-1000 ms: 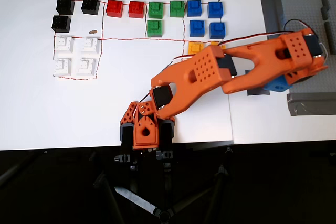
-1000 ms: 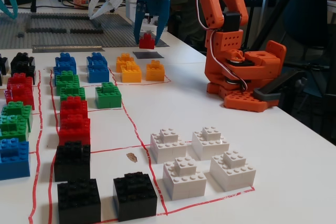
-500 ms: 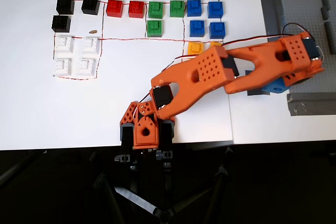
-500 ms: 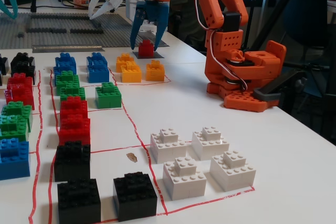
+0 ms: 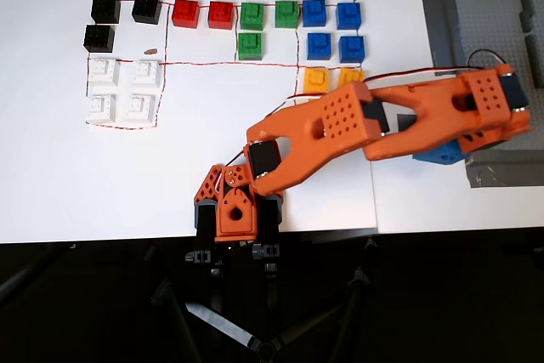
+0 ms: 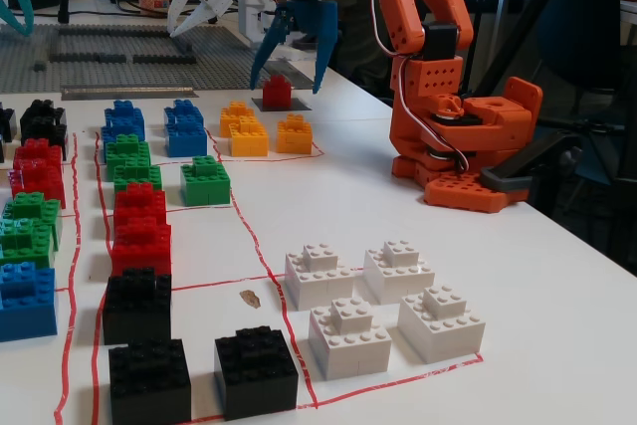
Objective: Grab the block and put it in the grey marker
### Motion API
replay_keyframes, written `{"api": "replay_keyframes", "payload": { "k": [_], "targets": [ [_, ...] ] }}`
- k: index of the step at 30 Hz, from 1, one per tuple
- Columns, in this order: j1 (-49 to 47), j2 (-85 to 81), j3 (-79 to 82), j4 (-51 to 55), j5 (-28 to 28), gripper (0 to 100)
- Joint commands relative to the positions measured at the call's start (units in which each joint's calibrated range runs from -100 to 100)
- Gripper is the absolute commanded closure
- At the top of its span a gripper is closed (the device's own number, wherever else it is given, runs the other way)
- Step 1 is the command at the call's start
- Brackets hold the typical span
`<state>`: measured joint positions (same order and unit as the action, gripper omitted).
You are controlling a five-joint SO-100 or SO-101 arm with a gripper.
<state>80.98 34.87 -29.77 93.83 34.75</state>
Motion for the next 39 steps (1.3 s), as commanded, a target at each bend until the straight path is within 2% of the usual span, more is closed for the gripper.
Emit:
{"api": "replay_keyframes", "payload": {
  "k": [1,5,14,20,32,39],
  "targets": [
    [0.96,-13.11,-6.14,4.78,0.54,62],
    [-2.78,-19.5,-3.69,5.68,-2.0,65],
    [-20.92,-31.59,9.02,3.07,-14.9,86],
    [-32.48,-36.34,17.37,-1.01,-21.05,97],
    [-53.36,-38.33,23.09,1.92,-32.87,99],
    [-65.84,-40.48,25.82,2.01,-37.75,99]
  ]
}}
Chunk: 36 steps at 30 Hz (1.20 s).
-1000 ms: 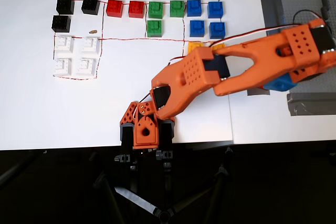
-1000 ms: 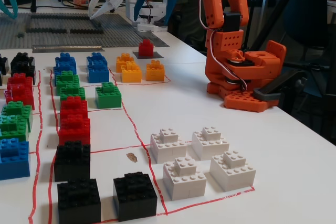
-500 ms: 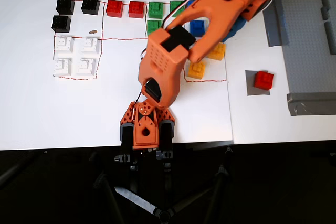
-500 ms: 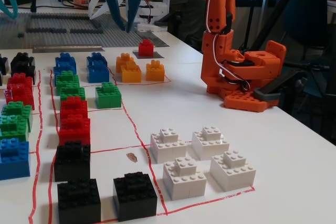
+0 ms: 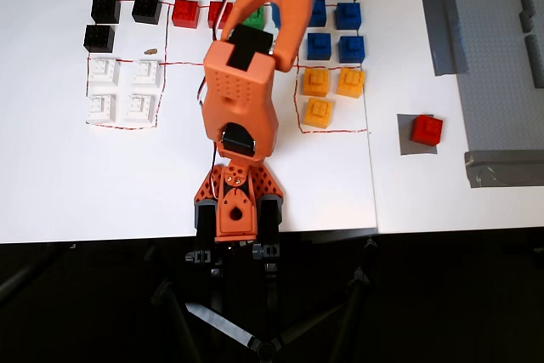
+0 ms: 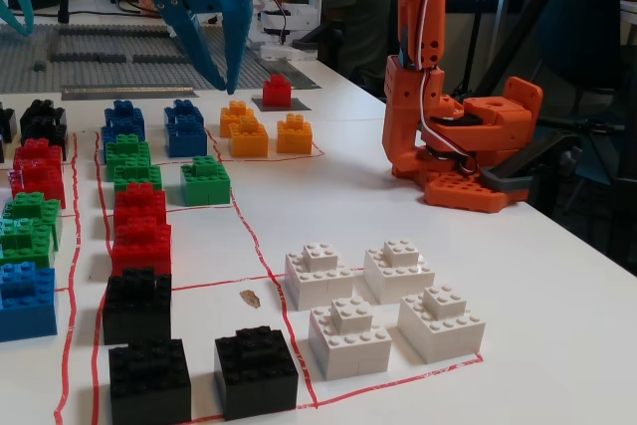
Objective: Grab the block and put it in the grey marker
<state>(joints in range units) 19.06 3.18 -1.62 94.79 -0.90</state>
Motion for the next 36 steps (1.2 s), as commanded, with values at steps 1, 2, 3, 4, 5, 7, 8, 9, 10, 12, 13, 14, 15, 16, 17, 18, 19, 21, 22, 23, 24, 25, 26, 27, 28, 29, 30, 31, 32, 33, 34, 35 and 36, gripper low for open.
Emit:
{"api": "replay_keyframes", "payload": {
  "k": [1,2,3,4,5,7,8,9,10,12,13,14,15,16,17,18,19,21,22,23,24,25,26,27,28,29,30,31,32,33,34,35,36],
  "targets": [
    [-5.67,-8.88,-1.97,0.96,-2.88,99],
    [-7.42,-8.96,-1.6,0.72,-3.71,99],
    [-8.91,-9.05,-1.15,0.39,-4.4,99],
    [-10.41,-9.05,-0.7,0.15,-5.03,99],
    [-11.74,-9.05,-0.15,-0.26,-5.52,99],
    [-14.07,-9.22,1.03,-1.32,-6.4,99],
    [-15.07,-9.22,1.39,-1.81,-6.69,99],
    [-15.9,-9.22,1.57,-2.22,-7.08,99],
    [-16.65,-9.22,1.66,-2.46,-7.37,99],
    [-17.65,-9.22,1.75,-3.04,-7.86,99],
    [-17.98,-9.14,1.75,-3.36,-8.11,99],
    [-18.23,-9.05,1.75,-3.44,-8.3,99],
    [-18.4,-8.96,1.75,-3.52,-8.5,99],
    [-18.48,-8.88,1.75,-3.52,-8.6,99],
    [-18.56,-8.88,1.75,-3.61,-8.69,99],
    [-18.65,-8.88,1.75,-3.77,-8.79,99],
    [-18.73,-8.88,1.75,-3.85,-8.84,99],
    [-18.81,-8.88,1.75,-4.01,-8.94,99],
    [-18.9,-8.79,1.75,-4.1,-9.04,99],
    [-18.98,-8.7,1.75,-4.26,-9.13,99],
    [-19.15,-8.62,1.75,-4.26,-9.23,99],
    [-19.4,-8.62,1.75,-4.34,-9.38,99],
    [-19.64,-8.62,1.75,-4.34,-9.57,99],
    [-19.98,-8.62,1.85,-4.42,-9.72,99],
    [-20.23,-8.53,1.85,-4.42,-9.91,99],
    [-20.56,-8.36,1.85,-4.42,-10.06,99],
    [-20.81,-8.27,1.85,-4.42,-10.21,99],
    [-21.06,-8.1,1.85,-4.5,-10.35,99],
    [-21.31,-7.93,1.75,-4.5,-10.55,99],
    [-21.64,-7.84,1.75,-4.5,-10.7,99],
    [-21.97,-7.75,1.57,-4.5,-10.84,99],
    [-22.39,-7.67,1.48,-4.5,-10.99,99],
    [-22.72,-7.67,1.39,-4.5,-11.04,99]
  ]
}}
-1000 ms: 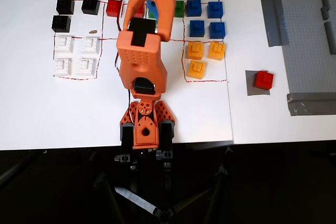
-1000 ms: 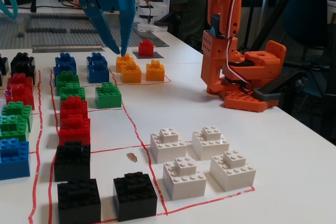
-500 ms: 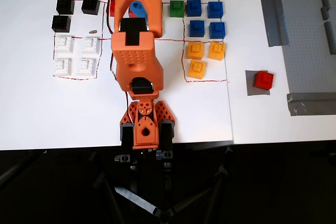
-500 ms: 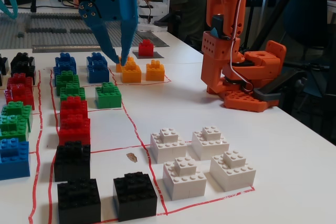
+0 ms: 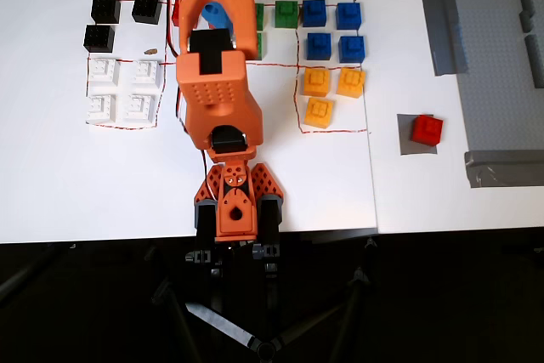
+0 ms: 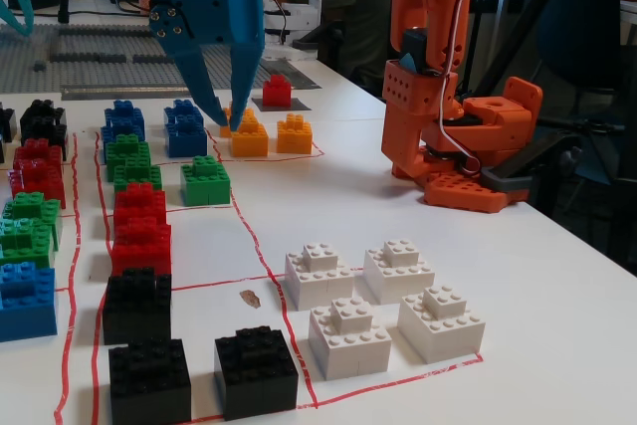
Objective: Grab the block and put it in the grey marker
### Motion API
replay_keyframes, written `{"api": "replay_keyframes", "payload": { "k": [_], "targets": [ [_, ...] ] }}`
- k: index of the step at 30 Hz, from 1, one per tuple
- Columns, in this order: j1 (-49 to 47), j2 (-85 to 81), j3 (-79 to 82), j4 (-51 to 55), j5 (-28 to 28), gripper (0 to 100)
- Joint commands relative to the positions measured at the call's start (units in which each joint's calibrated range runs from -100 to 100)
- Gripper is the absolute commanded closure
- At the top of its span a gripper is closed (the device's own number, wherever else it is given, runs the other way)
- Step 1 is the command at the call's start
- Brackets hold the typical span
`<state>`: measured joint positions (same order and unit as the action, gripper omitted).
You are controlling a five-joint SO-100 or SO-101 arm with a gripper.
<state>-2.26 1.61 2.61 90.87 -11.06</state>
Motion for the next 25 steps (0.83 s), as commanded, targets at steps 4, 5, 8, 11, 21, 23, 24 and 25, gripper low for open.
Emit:
{"api": "replay_keyframes", "payload": {
  "k": [4,5,8,11,21,23,24,25],
  "targets": [
    [-1.99,-5.76,-3.11,-0.58,-1.12,99],
    [-1.99,-5.58,-3.2,-0.58,-1.12,99],
    [-1.99,-5.32,-3.65,-0.58,-1.07,99],
    [-1.82,-5.07,-3.92,-0.58,-0.98,99],
    [-2.07,-4.55,-4.38,-0.58,-1.07,99],
    [-2.24,-4.55,-4.38,-0.58,-1.12,99],
    [-2.32,-4.55,-4.38,-0.58,-1.12,99],
    [-2.32,-4.55,-4.38,-0.58,-1.12,99]
  ]
}}
